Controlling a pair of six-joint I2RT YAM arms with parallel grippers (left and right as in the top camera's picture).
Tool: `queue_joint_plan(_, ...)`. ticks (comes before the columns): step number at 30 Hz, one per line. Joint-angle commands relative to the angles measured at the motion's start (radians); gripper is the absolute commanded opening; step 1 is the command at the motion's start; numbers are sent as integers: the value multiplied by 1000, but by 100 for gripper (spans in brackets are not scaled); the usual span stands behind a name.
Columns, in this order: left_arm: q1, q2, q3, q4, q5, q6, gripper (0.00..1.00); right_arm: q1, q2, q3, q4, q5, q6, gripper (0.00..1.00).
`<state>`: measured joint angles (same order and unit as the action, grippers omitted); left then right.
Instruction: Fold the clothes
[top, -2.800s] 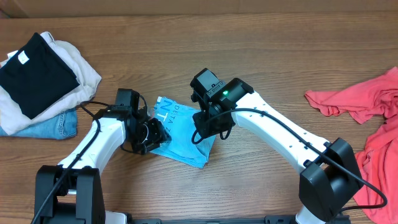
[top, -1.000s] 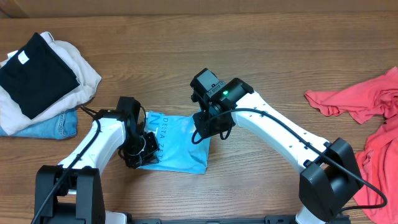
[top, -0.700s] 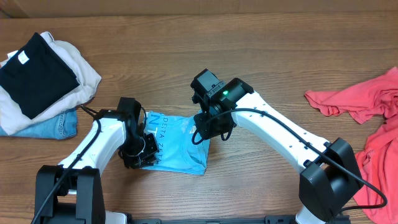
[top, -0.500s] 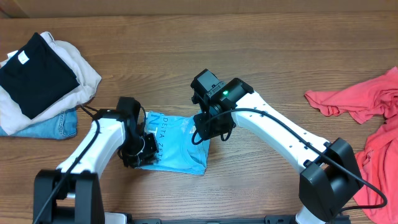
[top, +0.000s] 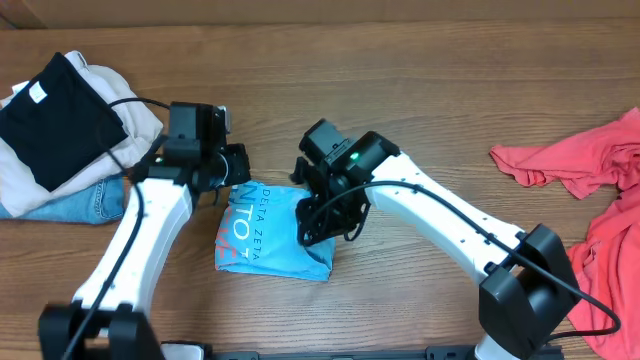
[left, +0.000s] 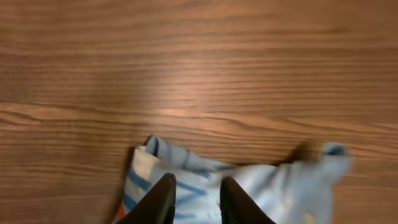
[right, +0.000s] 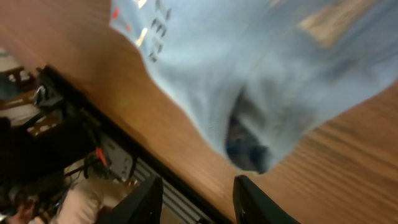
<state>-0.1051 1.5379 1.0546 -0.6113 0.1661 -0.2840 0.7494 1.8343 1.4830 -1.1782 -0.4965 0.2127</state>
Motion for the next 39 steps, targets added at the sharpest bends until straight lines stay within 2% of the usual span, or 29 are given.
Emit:
queue_joint_plan(1, -6, 111, 6, 2, -35, 27, 25, 27, -14, -7, 3, -44, -7, 42)
queue_joint_plan(9, -5, 255, 6, -43, -41, 83, 27, 21, 28, -142, 55, -46, 0, 45)
queue_joint_plan(17, -5, 260, 6, -267, -47, 82, 26, -43, 116, -242, 68, -16, -5, 48)
queue_joint_plan(27, -8, 260, 5, -557, -2, 66, 20, -173, 167, -246, 127, 240, -5, 48)
queue_joint_plan(31, -8, 260, -6, -569, 93, 67, 16, -226, 167, -245, 220, 322, -56, 46)
queue_joint_plan(39, -7, 257, 2, -500, 100, 67, 15, -251, 167, -212, 350, 467, -91, 49)
